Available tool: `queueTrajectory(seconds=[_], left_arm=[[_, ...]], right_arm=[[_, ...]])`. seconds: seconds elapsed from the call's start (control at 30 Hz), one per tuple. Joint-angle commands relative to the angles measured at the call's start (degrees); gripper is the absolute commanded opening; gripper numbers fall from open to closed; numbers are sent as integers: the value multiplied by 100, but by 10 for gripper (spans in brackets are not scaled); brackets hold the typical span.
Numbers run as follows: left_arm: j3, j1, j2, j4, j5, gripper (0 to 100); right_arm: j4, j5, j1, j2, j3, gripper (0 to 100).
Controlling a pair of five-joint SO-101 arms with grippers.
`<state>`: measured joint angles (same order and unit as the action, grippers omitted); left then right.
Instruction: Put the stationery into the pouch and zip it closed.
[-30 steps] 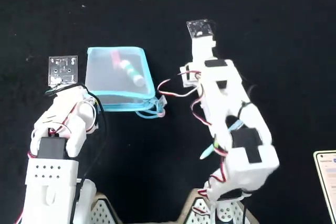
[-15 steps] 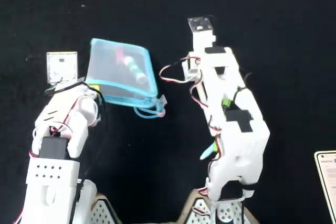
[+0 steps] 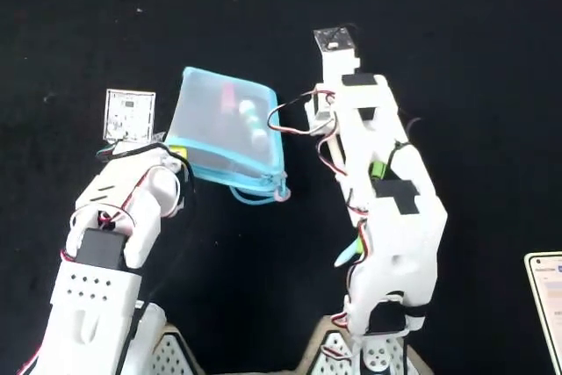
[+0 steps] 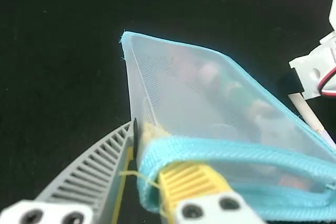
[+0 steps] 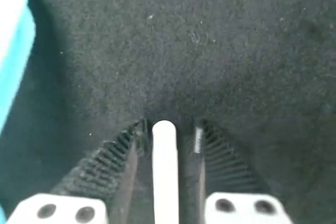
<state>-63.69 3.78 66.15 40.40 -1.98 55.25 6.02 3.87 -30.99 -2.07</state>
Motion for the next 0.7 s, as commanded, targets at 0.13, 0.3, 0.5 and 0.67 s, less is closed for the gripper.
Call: queueTrajectory(seconds=[0.13,0.3,0.5,0.67], left_arm=[[127,-611,62,431,-53,30],[119,-602,18,448,-53,30],[110,-602,18,422,-53,30],[110,-602,18,422,-53,30]], right_arm=[[633,18,-88,374,-268,11],[686,-9,-53,1147,330,10],[299,-9,-44,2484,1402,10],[-571,-18,-53,3327,2501,11]])
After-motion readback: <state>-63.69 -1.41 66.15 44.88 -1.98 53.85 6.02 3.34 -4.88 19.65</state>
